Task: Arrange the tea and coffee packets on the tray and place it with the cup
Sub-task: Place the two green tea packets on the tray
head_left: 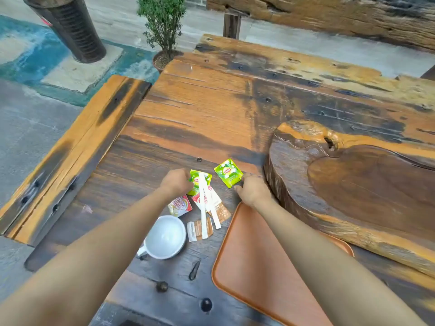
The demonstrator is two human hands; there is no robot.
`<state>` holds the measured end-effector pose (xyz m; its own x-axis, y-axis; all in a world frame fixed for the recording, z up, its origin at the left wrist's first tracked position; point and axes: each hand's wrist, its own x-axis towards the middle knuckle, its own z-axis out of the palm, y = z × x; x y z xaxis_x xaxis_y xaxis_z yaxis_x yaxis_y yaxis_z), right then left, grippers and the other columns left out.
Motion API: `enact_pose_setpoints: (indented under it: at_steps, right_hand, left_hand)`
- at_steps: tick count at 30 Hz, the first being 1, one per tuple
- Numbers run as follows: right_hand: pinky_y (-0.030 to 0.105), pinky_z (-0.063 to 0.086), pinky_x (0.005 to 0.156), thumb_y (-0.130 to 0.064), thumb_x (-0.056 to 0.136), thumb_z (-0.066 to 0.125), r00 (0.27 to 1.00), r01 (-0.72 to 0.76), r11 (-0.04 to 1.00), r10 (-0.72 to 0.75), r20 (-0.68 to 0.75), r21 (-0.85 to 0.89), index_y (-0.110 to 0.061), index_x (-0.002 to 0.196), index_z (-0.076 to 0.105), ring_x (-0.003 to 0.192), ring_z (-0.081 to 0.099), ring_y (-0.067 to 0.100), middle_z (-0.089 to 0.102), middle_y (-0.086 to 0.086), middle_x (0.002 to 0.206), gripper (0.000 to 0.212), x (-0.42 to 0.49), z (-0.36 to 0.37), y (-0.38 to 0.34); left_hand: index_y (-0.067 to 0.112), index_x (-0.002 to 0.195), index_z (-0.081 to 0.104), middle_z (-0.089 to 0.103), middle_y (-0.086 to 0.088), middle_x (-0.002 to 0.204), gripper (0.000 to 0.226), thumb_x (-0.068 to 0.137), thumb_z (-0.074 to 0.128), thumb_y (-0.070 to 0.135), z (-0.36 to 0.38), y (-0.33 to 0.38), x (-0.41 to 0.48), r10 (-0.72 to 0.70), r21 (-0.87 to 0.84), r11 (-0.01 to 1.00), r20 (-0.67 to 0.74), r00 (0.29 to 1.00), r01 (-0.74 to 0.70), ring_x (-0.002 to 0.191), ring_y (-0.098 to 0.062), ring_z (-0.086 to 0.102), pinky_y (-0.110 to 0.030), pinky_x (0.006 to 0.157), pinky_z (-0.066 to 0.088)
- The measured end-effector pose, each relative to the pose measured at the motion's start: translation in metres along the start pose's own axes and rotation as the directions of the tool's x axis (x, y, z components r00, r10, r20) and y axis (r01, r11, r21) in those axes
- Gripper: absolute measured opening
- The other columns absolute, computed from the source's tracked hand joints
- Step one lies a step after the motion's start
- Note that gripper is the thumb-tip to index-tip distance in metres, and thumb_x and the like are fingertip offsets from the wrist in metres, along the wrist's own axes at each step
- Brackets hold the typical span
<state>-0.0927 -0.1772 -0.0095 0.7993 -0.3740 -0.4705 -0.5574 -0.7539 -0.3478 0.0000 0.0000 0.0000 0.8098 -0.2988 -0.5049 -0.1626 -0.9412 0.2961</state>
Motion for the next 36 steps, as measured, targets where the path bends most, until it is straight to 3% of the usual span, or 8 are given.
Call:
enact_pose_setpoints:
  at_steps: [6,13,17,18,20,24,29,36]
  right_hand:
    - [0.040,0.033,0.104,-0.035,0.085,0.060,0.970,-0.101,0.989,0.123,-0.208,0.112,-0.005,0.125,0.045,0.126,0.036,0.032,0.042,0.016,0.131,0.052,0.030,0.019,-0.003]
    - [0.039,0.035,0.102,-0.030,0.076,0.071,0.955,-0.161,0.951,0.217,-0.201,0.266,-0.012,0.119,0.047,0.125,0.043,0.032,0.048,0.015,0.131,0.053,0.055,0.027,-0.005]
    - [0.037,0.040,0.099,-0.028,0.073,0.073,0.953,-0.160,0.925,0.236,-0.190,0.346,-0.011,0.096,0.059,0.120,0.049,0.030,0.054,0.013,0.125,0.032,0.063,0.029,0.004]
    - [0.036,0.041,0.096,-0.025,0.073,0.072,0.953,-0.144,0.913,0.232,-0.197,0.382,-0.016,0.079,0.057,0.115,0.052,0.030,0.058,0.012,0.119,0.018,0.064,0.029,0.005]
    - [0.032,0.043,0.087,-0.018,0.074,0.070,0.954,-0.112,0.885,0.223,-0.201,0.451,-0.023,0.061,0.045,0.103,0.058,0.026,0.064,0.010,0.107,0.029,0.063,0.027,0.008]
    - [0.037,0.049,0.068,-0.013,0.074,0.071,0.965,-0.149,0.718,0.256,-0.060,0.680,-0.022,0.063,0.043,0.069,0.059,0.022,0.063,0.010,0.080,0.031,0.054,0.020,0.011]
    - [0.013,0.043,0.040,-0.009,0.082,0.066,0.955,-0.115,0.355,0.295,0.005,0.928,-0.012,0.088,0.052,0.054,0.054,0.008,0.058,0.002,0.071,0.016,0.002,-0.005,0.025]
    - [0.012,0.045,0.044,-0.006,0.080,0.068,0.906,-0.112,0.282,0.424,-0.019,0.953,-0.016,0.077,0.052,0.039,0.053,-0.001,0.064,0.007,0.070,0.019,-0.090,0.038,0.067]
  left_hand:
    - [0.000,0.115,0.052,0.059,-0.024,0.117,0.052,0.079,0.065,0.035,0.020,0.003,0.027,-0.076,-0.027,0.997,-0.083,0.994,0.074,0.111,-0.038,0.053,-0.039,0.088,0.044]
    - [0.001,0.114,0.044,0.058,-0.020,0.119,0.061,0.071,0.075,0.032,0.025,0.008,0.042,-0.154,-0.129,0.980,-0.036,0.987,0.148,0.114,-0.035,0.054,-0.038,0.085,0.044]
    - [0.013,0.059,0.041,0.049,-0.012,0.064,0.038,0.073,0.073,0.027,0.022,0.002,0.050,-0.137,-0.224,0.964,0.040,0.990,0.143,0.067,-0.029,0.051,-0.030,0.059,0.033]
    - [0.015,0.055,0.036,0.043,-0.010,0.057,0.043,0.073,0.074,0.024,0.021,-0.001,0.051,-0.136,-0.307,0.940,0.068,0.988,0.151,0.057,-0.025,0.044,-0.028,0.056,0.031]
    - [0.018,0.053,0.035,0.046,-0.010,0.057,0.043,0.073,0.074,0.019,0.020,-0.008,0.053,-0.149,-0.483,0.856,0.110,0.983,0.184,0.051,-0.020,0.042,-0.023,0.051,0.034]
    - [0.012,0.067,0.052,0.067,-0.003,0.058,0.020,0.080,0.067,0.007,0.008,-0.012,0.047,-0.099,-0.721,0.653,0.225,0.969,0.233,0.045,-0.009,0.062,-0.020,0.049,0.054]
    - [0.012,0.079,0.055,0.070,0.004,0.050,0.013,0.083,0.060,0.001,-0.003,-0.014,0.036,-0.024,-0.844,0.490,0.238,0.971,0.219,0.046,-0.003,0.065,-0.017,0.044,0.054]
    - [0.020,0.076,0.058,0.068,0.013,0.049,0.016,0.085,0.059,0.007,-0.028,-0.018,0.012,-0.206,-0.938,0.348,-0.086,0.975,-0.009,0.046,0.002,0.064,-0.014,0.045,0.052]
